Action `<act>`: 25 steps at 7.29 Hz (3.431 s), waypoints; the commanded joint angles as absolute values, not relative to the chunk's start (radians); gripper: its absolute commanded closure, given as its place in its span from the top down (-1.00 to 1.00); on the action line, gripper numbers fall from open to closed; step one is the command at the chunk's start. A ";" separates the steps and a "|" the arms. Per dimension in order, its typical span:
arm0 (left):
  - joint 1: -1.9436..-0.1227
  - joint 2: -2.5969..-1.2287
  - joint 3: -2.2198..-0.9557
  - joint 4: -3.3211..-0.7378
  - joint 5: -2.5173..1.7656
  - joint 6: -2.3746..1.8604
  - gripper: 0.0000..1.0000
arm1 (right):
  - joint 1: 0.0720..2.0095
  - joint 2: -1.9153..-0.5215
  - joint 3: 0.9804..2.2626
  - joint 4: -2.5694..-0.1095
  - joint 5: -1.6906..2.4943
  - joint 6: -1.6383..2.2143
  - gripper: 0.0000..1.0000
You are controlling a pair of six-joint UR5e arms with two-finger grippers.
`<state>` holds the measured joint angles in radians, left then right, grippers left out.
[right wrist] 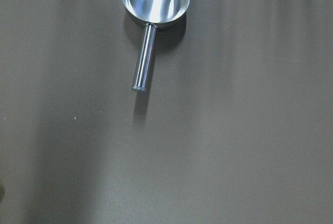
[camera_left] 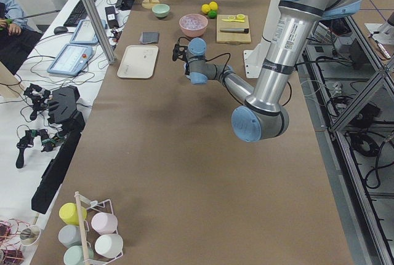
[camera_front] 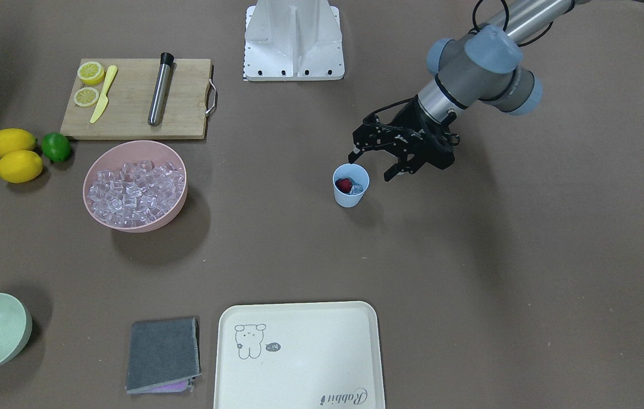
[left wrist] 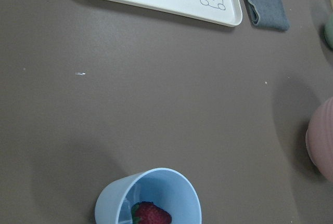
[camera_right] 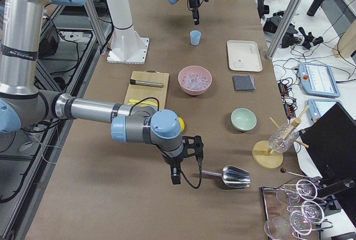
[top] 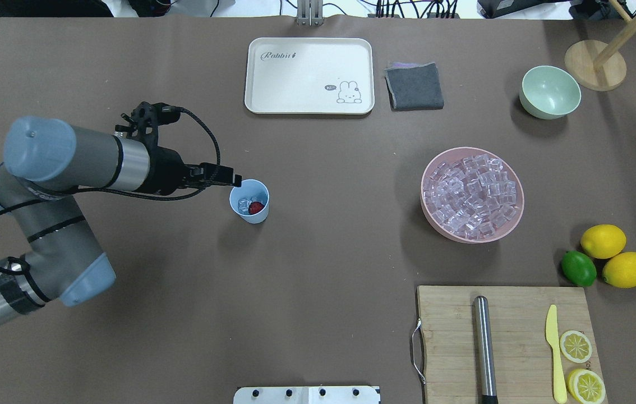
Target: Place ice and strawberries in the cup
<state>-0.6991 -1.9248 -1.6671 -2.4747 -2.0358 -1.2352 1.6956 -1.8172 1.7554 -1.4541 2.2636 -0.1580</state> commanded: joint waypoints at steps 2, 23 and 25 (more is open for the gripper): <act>-0.973 -1.748 -1.667 -2.467 -2.297 -0.903 0.96 | 1.695 -1.818 1.755 -1.456 2.266 -0.158 1.00; -1.672 -1.529 -1.683 -1.410 -2.293 0.414 0.96 | 1.690 -1.819 1.707 -1.457 2.273 -0.153 1.00; -1.672 -1.529 -1.677 -1.407 -2.295 0.413 0.96 | 1.666 -1.803 1.718 -1.492 2.292 -0.094 1.00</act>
